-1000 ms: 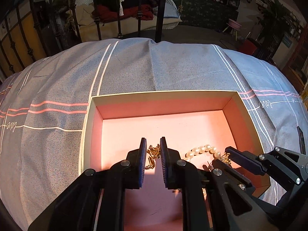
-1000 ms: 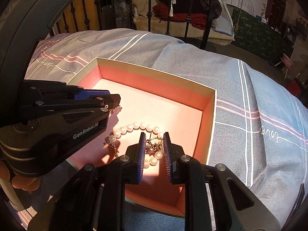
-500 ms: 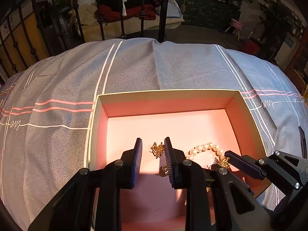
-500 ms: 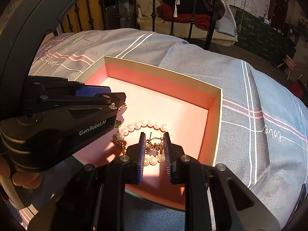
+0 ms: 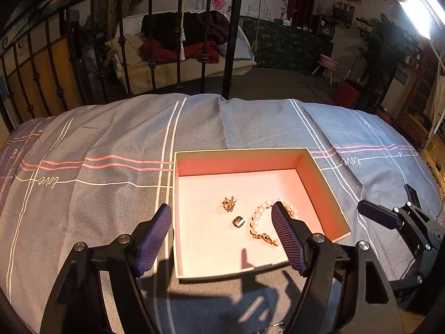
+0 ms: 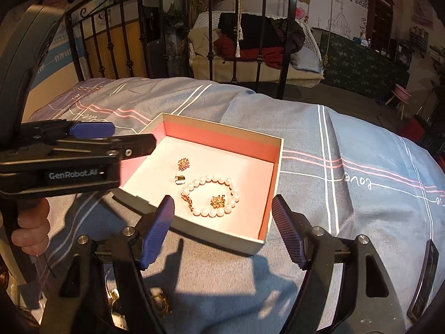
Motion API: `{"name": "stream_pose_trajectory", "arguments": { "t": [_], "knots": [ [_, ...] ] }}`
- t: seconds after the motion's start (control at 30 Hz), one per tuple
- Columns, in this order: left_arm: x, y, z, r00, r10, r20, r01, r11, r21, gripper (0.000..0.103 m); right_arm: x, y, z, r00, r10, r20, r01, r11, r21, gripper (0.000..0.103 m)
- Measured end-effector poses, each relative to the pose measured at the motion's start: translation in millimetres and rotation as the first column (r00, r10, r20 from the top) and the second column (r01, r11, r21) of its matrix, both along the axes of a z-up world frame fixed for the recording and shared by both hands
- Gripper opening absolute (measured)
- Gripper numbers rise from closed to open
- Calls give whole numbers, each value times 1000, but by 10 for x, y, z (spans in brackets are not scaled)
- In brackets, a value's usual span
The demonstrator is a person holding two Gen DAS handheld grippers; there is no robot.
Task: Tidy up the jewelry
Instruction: 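Grasp the tan-strap watch with the right tool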
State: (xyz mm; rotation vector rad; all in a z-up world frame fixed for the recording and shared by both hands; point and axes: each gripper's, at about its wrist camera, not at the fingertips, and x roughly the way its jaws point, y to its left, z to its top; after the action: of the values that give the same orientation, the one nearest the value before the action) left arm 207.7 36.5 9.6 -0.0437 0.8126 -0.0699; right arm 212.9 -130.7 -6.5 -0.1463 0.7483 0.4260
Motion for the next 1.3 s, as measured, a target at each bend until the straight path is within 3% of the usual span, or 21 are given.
{"name": "stream_pose_trajectory", "arguments": {
  "t": [0.17,0.43,0.5,0.67,0.77,0.9,0.97,1.07,1.13,1.3],
  "knots": [
    [-597,27,-193,999,-35,12,34,999,12,74,-408,-283,-173,999,-33,-25,35,998,59,72],
    [-1090,221,-608,996,34,-84,-42,995,-88,74,-1008,-520,-512,998,-25,-55,33,987,160,72],
    [-1095,235,-669,994,38,-98,-48,994,-102,74,-1068,-438,-532,999,18,-47,-12,991,133,72],
    [-1094,114,-671,996,11,-86,-17,997,-70,74,-1099,-213,-533,994,99,-37,-95,991,92,70],
    [-1105,21,-693,997,-15,-81,12,999,-41,74,-1089,-36,-511,990,142,3,-142,990,22,67],
    [-1104,-14,-702,996,-25,-80,22,999,-31,74,-1057,81,-442,984,172,50,-173,985,23,54],
    [-1115,-18,-707,996,-33,-81,31,999,-28,74,-1067,85,-418,983,170,66,-172,984,34,28],
    [-1127,-37,-716,996,-37,-80,36,999,-17,74,-1081,-14,-411,990,130,64,-134,989,66,15],
    [-1132,-47,-718,996,-38,-79,37,999,-10,74,-1097,-138,-405,994,95,60,-100,991,86,7],
    [-1134,-56,-714,996,-38,-79,38,999,-10,74,-1142,-466,-378,998,13,55,-21,989,146,7]
  ]
}}
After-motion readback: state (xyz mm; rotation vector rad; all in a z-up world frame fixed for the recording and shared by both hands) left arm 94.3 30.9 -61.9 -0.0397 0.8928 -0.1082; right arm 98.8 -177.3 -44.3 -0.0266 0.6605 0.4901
